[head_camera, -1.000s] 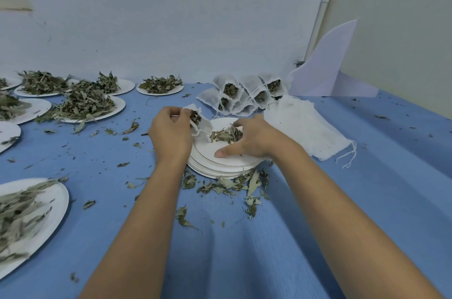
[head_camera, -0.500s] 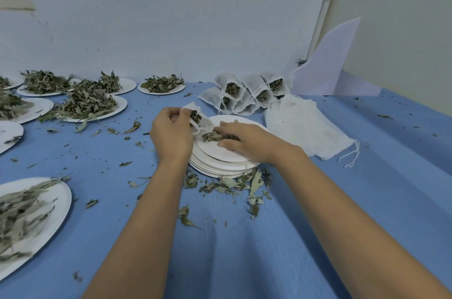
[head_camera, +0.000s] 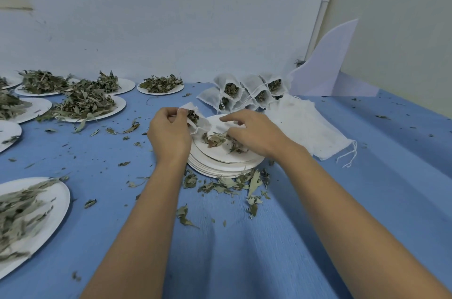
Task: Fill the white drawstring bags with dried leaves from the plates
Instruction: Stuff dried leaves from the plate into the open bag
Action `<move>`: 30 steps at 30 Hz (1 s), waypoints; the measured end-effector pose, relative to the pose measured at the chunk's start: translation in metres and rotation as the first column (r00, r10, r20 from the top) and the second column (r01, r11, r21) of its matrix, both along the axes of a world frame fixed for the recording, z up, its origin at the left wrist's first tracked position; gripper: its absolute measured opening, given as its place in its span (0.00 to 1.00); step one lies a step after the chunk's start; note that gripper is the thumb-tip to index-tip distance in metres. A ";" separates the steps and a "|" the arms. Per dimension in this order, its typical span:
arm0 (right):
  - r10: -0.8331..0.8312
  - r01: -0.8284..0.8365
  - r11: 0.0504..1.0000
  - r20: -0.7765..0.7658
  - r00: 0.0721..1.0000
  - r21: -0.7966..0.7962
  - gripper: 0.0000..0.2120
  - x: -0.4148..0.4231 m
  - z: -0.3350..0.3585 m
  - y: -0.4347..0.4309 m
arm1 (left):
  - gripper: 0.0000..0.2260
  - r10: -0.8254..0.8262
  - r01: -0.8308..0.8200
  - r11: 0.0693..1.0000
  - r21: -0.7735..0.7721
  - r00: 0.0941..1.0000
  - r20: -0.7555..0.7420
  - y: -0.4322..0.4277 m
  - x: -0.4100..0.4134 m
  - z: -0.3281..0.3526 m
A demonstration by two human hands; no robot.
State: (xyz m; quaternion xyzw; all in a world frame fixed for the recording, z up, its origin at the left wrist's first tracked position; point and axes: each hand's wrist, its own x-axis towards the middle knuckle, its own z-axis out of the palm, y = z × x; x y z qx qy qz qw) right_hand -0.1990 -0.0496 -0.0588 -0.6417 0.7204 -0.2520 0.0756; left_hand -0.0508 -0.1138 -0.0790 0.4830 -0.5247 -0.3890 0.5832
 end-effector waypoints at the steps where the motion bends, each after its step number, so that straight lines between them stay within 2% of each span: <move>1: 0.007 -0.007 0.999 0.006 1.000 0.045 0.21 -0.002 0.004 0.001 | 0.05 -0.001 0.001 1.000 0.000 1.000 -0.002 0.000 0.000 0.000; 4: 0.050 -0.034 0.975 -0.070 0.996 0.220 0.27 -0.008 0.011 0.003 | 0.05 0.001 -0.001 1.000 0.000 1.000 -0.010 -0.001 0.000 -0.001; 6: 0.077 -0.059 0.964 -0.060 0.995 0.258 0.28 -0.007 0.010 0.003 | 0.05 0.005 -0.005 1.000 -0.003 1.000 0.002 -0.001 -0.001 -0.001; 12: 0.102 -0.099 0.975 -0.004 0.995 0.201 0.28 0.001 0.007 0.001 | 0.04 0.007 -0.007 1.000 0.002 1.000 -0.023 -0.002 -0.001 -0.004; 15: 0.103 -0.114 0.979 0.072 0.992 0.167 0.29 0.003 0.007 -0.001 | 0.04 0.010 -0.010 1.000 0.010 0.999 -0.036 -0.002 -0.003 -0.006; 19: 0.080 -0.098 0.985 0.127 0.989 0.143 0.30 0.001 0.009 -0.002 | 0.03 0.017 -0.012 0.999 0.043 0.993 -0.117 -0.001 -0.006 -0.009; 22: 0.079 -0.096 0.982 0.112 0.991 0.161 0.31 0.000 0.006 -0.002 | 0.04 0.006 0.005 0.998 0.067 0.986 -0.164 0.000 -0.010 -0.010; 25: 0.079 -0.109 0.977 0.160 0.984 0.183 0.31 0.002 0.004 -0.004 | 0.03 -0.025 0.033 0.997 0.063 0.992 -0.121 0.001 -0.012 -0.012; 30: 0.127 -0.165 0.975 0.240 0.962 0.147 0.27 0.010 0.000 -0.013 | 0.03 -0.085 0.080 0.993 0.084 0.995 0.056 0.001 -0.014 -0.015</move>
